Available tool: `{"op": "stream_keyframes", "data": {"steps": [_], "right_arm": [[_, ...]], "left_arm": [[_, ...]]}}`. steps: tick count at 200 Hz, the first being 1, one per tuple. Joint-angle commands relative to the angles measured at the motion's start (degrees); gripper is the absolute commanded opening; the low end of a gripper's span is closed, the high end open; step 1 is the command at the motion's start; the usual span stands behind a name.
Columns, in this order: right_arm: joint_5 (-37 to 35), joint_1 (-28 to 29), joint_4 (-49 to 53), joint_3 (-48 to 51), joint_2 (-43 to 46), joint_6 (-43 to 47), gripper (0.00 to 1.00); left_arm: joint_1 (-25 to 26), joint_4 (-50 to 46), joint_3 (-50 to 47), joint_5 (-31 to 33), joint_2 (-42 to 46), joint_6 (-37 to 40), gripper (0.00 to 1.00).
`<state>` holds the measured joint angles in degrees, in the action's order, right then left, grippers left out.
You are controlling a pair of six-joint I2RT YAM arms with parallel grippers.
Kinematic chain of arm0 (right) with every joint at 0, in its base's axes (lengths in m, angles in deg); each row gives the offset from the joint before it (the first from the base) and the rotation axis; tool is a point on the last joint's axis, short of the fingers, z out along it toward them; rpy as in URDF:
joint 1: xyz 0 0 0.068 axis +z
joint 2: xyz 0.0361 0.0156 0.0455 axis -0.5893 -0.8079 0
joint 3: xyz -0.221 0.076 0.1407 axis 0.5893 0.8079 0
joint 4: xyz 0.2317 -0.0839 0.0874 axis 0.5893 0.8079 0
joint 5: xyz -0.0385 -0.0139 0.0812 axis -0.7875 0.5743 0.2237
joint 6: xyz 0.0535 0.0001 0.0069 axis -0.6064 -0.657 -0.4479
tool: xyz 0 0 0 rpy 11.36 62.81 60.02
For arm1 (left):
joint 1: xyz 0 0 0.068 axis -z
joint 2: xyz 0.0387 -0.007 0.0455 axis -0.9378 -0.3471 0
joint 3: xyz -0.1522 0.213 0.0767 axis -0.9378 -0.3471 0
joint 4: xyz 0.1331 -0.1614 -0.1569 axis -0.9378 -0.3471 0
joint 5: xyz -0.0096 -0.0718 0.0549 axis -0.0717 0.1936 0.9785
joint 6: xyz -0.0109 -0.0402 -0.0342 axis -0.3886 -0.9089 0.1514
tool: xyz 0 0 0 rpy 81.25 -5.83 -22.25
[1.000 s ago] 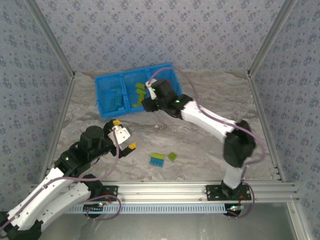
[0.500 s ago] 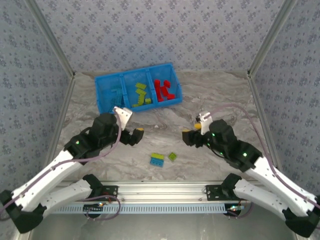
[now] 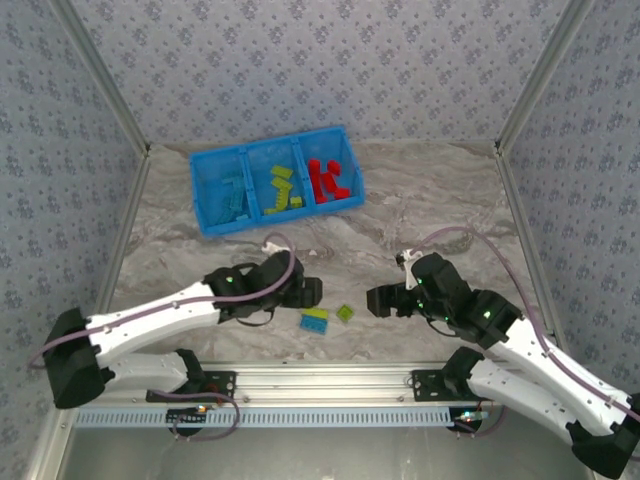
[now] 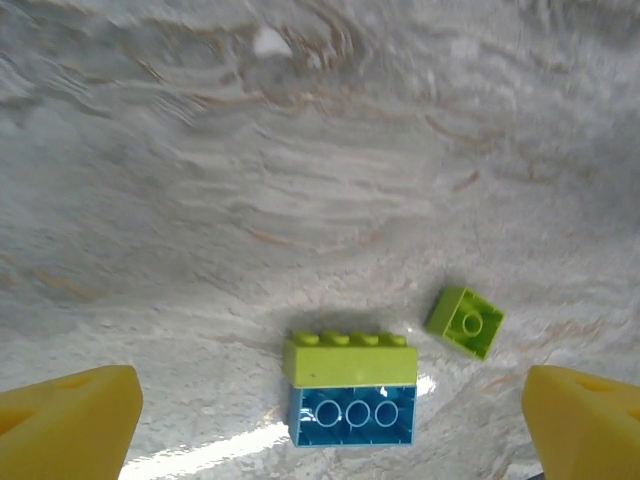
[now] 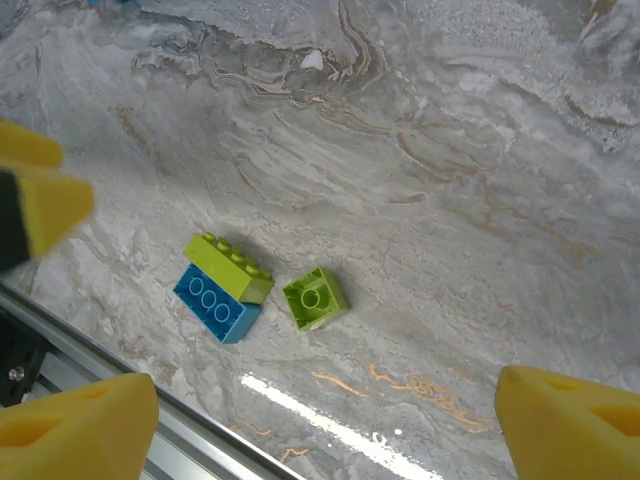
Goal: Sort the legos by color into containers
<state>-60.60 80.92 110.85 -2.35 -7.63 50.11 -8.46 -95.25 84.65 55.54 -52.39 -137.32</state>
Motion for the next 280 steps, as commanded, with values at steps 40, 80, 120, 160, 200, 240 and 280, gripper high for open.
{"op": "stream_keyframes", "data": {"steps": [40,80,120,160,200,240,280], "right_arm": [[1.8,-1.1,-0.3,1.7,0.1,-3.2,0.92],[0.9,-1.4,-0.5,3.1,1.5,-4.4,0.93],[1.6,-1.8,-1.2,3.2,0.9,-4.4,0.94],[2.1,-2.1,-0.1,2.9,0.9,-4.4,0.94],[2.4,-2.3,-0.8,2.4,0.6,-4.4,0.95],[3.4,-2.4,-0.9,0.9,-0.9,-4.3,0.96],[6.0,-2.3,-4.3,-0.3,-0.7,-3.6,0.97]], "left_arm": [[3.1,0.4,4.9,-1.6,-13.8,0.8,0.99],[3.1,0.5,7.3,-4.7,-20.0,5.2,0.99],[3.0,-0.3,9.9,-5.4,-25.3,6.2,0.93],[2.6,-1.4,10.3,-4.6,-27.6,5.4,0.78],[2.4,-1.7,9.7,-4.2,-28.4,4.7,0.67],[1.9,-1.2,9.8,-3.5,-26.1,5.7,0.57],[-5.1,-1.9,14.9,1.4,-15.4,11.9,0.54]]}}
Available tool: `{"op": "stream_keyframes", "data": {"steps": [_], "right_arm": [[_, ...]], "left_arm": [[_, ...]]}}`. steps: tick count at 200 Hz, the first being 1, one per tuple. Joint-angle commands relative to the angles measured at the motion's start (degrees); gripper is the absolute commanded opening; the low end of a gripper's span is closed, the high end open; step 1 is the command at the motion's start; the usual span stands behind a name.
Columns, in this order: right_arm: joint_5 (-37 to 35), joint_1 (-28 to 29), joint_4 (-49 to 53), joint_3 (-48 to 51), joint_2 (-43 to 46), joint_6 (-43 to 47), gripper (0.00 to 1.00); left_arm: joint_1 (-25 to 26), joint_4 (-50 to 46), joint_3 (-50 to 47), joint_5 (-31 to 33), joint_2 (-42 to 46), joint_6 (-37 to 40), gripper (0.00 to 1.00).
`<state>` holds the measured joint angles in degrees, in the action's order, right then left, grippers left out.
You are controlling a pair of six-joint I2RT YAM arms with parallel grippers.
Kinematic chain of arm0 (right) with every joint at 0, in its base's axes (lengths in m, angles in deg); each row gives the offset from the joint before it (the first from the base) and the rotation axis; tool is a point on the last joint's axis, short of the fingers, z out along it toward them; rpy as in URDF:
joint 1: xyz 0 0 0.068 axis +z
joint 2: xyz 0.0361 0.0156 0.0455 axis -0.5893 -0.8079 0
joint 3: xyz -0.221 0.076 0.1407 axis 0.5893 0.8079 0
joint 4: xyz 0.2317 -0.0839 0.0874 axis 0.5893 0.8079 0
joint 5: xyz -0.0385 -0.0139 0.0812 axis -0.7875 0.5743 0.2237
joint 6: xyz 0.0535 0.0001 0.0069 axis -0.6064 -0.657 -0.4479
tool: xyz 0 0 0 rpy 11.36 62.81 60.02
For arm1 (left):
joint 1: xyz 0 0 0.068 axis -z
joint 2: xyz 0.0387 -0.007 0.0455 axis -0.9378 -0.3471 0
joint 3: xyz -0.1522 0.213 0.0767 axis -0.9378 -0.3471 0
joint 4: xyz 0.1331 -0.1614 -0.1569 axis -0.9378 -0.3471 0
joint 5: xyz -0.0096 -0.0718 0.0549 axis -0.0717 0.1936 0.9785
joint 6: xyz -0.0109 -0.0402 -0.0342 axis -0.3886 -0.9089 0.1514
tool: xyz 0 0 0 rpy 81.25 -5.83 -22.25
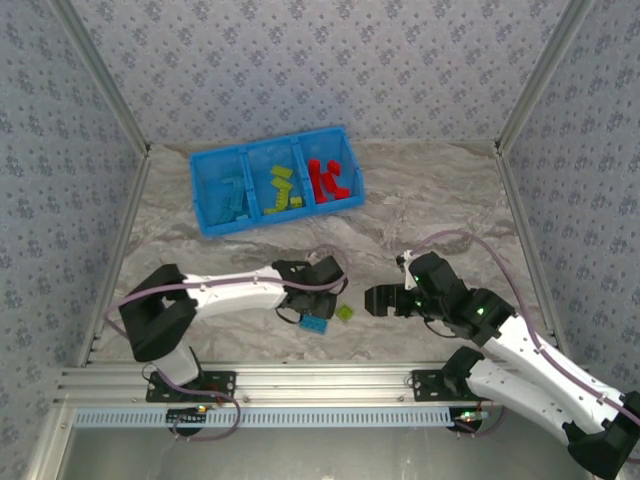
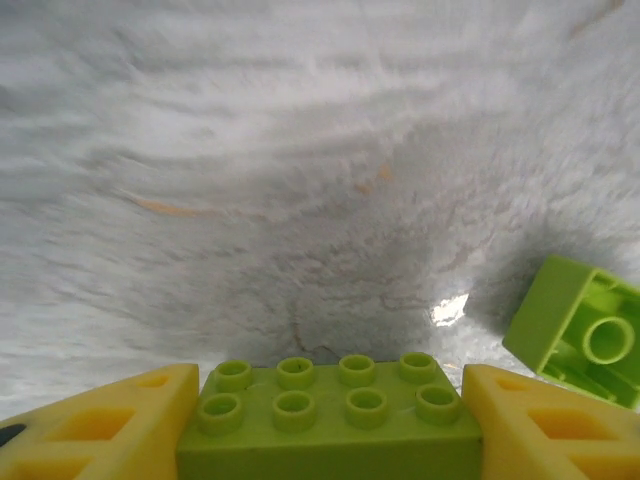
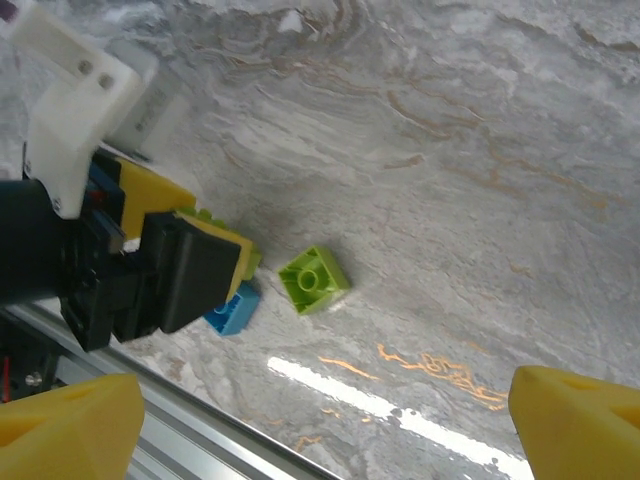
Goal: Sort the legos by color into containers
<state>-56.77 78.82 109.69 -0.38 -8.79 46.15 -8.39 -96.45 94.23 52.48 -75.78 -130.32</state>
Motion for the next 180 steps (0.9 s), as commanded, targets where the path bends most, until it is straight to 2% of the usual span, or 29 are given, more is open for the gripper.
{"op": "stream_keyframes", "data": {"steps": [1,20,41,88,111,138,180], "right_arm": [[2.2,-0.2,-3.3,-2.3,0.5,0.3,0.97],[1.4,-0.3,-3.9,-2.3,0.5,0.1,0.97],[0.9,-0.3,-3.3,-2.1,0.8,-0.3,0.98],[-0.3,-0.1,-2.3,-0.9,4.1,-2.7,0.98],[-0.6,0.0,-1.5,-1.0,5.1,-3.0,0.98],[-0.6,0.1,-1.3,-0.9,5.4,-3.5,0.99],[-0.5,0.5,-3.2,-0.1,5.3,-4.6,1.0]], "left_arm": [[-5.4,-0.7,5.5,4.5,8.1,5.1,0.54],[-11.5,-1.3,11.0,5.1,8.3,9.8,0.54],[-17.7,-0.1,16.8,6.8,4.5,14.9,0.54],[-28.2,2.1,32.7,13.3,-13.7,21.9,0.54],[-31.3,1.4,41.2,12.0,-22.1,22.3,0.54],[-33.8,1.6,47.3,12.8,-27.3,21.6,0.58],[-34.9,1.5,49.7,12.9,-27.6,21.4,0.79]]}}
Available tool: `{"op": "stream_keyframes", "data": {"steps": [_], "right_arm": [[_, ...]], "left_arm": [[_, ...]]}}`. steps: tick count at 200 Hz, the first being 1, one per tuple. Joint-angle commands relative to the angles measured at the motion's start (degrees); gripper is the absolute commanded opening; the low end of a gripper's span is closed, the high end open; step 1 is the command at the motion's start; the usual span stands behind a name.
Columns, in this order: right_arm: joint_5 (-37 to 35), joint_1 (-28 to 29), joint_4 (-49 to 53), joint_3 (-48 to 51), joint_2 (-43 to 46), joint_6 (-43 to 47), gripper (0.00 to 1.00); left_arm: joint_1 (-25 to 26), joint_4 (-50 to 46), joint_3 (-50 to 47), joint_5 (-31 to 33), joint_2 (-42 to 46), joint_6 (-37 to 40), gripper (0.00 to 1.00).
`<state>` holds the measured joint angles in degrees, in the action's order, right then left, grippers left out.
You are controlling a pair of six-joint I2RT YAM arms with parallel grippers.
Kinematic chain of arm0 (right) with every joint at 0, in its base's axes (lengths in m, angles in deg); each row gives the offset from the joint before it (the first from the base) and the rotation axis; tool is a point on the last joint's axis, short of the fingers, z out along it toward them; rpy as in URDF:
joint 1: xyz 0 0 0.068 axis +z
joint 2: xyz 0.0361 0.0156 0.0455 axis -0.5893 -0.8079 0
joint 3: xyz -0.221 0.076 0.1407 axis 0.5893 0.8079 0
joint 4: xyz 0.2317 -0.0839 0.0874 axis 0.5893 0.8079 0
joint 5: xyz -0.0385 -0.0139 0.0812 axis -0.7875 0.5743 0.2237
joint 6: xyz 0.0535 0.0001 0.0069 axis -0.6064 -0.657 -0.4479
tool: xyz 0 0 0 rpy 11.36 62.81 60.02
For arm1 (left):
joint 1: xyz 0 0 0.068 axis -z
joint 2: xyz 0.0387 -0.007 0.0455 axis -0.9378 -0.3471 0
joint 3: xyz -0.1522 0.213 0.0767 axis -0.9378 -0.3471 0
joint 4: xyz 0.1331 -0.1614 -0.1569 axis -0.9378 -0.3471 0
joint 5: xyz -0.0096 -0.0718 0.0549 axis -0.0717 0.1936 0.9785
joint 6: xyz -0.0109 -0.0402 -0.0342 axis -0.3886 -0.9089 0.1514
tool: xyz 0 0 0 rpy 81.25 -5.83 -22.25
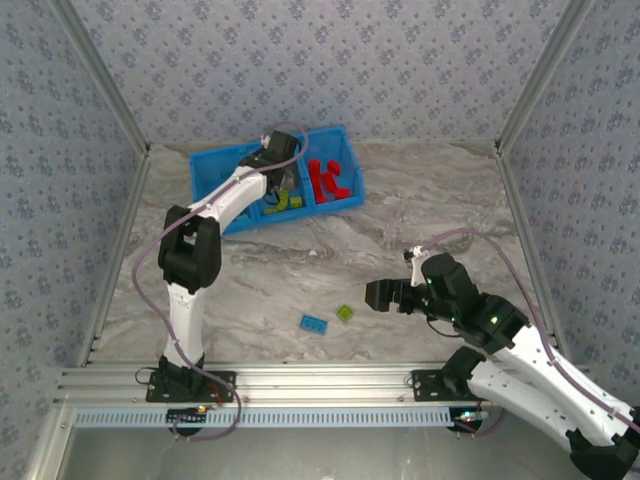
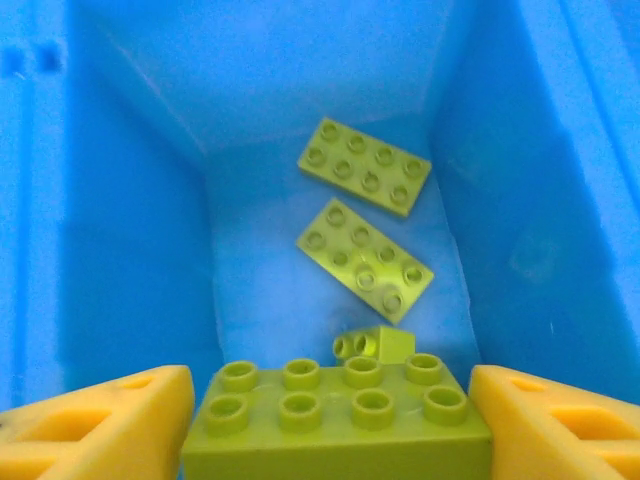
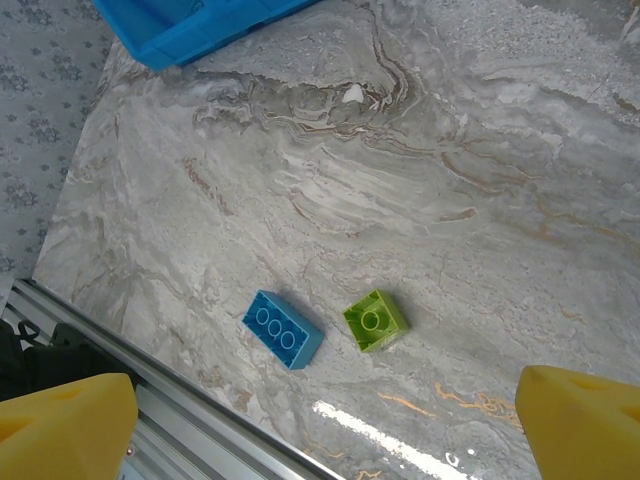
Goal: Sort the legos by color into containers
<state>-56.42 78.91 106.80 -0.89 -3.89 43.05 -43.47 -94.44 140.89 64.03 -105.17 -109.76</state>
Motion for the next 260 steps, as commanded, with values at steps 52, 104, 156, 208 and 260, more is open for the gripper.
{"op": "stream_keyframes", "data": {"steps": [52,104,156,208,260], "right_arm": [[-0.6,0.7,-1.5,0.7,-0.6,-1.9,1.0],[-3.0,0.8,-3.1,1.9,-0.8,-2.1,1.0],[-5.0,0.4,-2.1,2.8,-0.4,-2.2,1.0],[-4.5,0.2,0.2,3.8,0.3,-3.9,1.0],[-4.6,0.2,0.8,3.9,1.0,-4.5,1.0]], "left_arm": [[2.5,0.3,-3.5,0.7,12.0,0.9,0.86],[15.9,5.1,-24.1,-6.7,33.8,-1.8,0.86],[33.3,1.0,-37.1,-13.3,39.8,1.0,0.85],[41.3,1.5,-41.8,-18.0,31.5,-1.3,0.87],[42.5,2.4,-39.6,-19.0,22.6,2.9,0.85]]}}
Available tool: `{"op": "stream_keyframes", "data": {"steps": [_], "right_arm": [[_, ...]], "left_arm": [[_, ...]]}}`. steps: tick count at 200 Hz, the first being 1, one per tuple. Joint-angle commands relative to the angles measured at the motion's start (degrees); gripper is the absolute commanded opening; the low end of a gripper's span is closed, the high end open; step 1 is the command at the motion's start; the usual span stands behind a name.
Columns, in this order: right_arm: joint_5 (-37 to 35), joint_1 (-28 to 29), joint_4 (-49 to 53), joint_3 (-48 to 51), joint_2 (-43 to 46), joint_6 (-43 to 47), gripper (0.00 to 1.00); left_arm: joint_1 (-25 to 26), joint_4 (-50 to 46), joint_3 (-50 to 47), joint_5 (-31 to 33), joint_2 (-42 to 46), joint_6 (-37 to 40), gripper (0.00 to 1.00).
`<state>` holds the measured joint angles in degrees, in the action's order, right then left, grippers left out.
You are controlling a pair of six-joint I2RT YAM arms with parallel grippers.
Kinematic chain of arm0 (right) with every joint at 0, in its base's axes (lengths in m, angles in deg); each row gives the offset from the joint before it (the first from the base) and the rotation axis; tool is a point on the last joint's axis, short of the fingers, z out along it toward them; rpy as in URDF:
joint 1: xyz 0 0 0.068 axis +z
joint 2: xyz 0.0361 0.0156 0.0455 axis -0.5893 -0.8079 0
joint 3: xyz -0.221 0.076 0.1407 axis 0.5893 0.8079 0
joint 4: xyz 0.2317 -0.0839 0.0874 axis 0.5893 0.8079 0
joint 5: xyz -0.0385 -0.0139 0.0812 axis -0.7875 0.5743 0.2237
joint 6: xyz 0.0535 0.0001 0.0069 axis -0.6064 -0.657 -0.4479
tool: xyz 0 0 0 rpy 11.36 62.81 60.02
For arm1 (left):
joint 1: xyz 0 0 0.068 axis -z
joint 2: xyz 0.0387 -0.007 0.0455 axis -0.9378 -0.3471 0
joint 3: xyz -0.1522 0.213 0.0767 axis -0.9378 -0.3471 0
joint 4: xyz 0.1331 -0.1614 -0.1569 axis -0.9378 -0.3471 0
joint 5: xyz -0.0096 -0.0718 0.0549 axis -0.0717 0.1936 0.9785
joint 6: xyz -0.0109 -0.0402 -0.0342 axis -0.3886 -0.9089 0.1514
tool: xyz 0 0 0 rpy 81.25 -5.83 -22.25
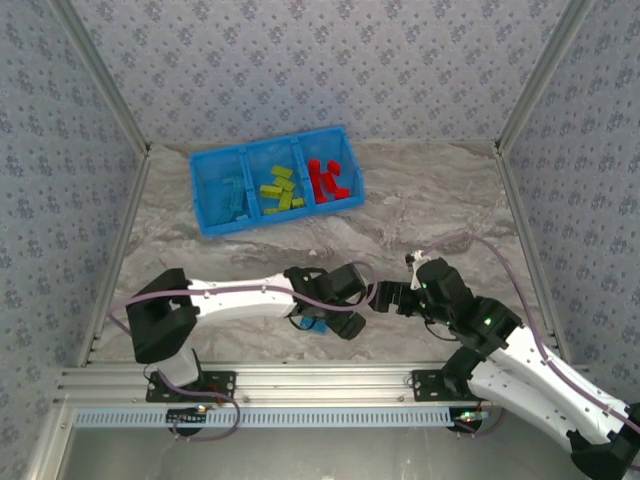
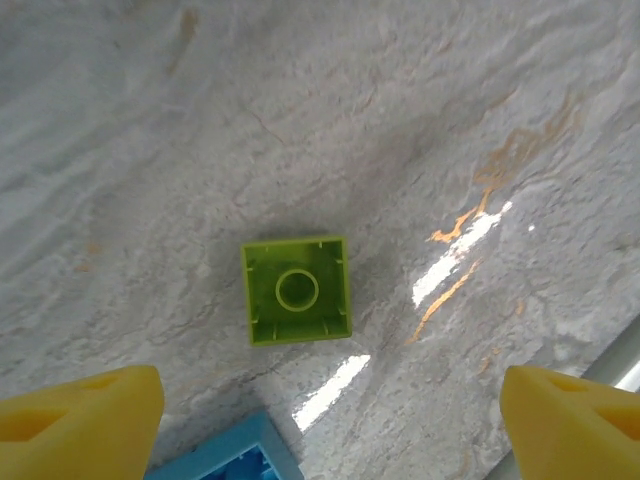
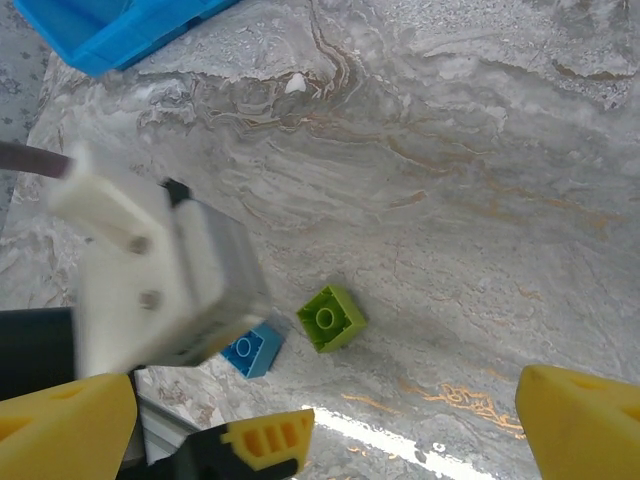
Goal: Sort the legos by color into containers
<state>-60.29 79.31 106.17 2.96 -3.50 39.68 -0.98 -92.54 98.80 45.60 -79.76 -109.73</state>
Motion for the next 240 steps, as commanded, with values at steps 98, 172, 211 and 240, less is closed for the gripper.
{"op": "stream_keyframes", "data": {"steps": [98,172,211,240], "right_arm": [[-0.8,-0.3,2.6,0.7,1.2,-1.3,1.0],[1.1,-0.4,2.1,0.7,1.2,-0.6,1.0],[8.6,-0.4,-5.5,1.3,1.3,0.5,1.0],[9.6,-0.3,-8.1,1.0,1.9,0.4,1.0]], "left_arm": [[-1.3,5.9,1.9,-0.5,-10.0,5.1,0.43],[-5.0,11.0,-4.6,-1.4,-0.5,3.5,0.31],[-10.7,11.2,-4.6,0.9,9.4,5.0,0.31],[-19.6,7.9,0.5,1.7,12.2,7.9,0.31]]}}
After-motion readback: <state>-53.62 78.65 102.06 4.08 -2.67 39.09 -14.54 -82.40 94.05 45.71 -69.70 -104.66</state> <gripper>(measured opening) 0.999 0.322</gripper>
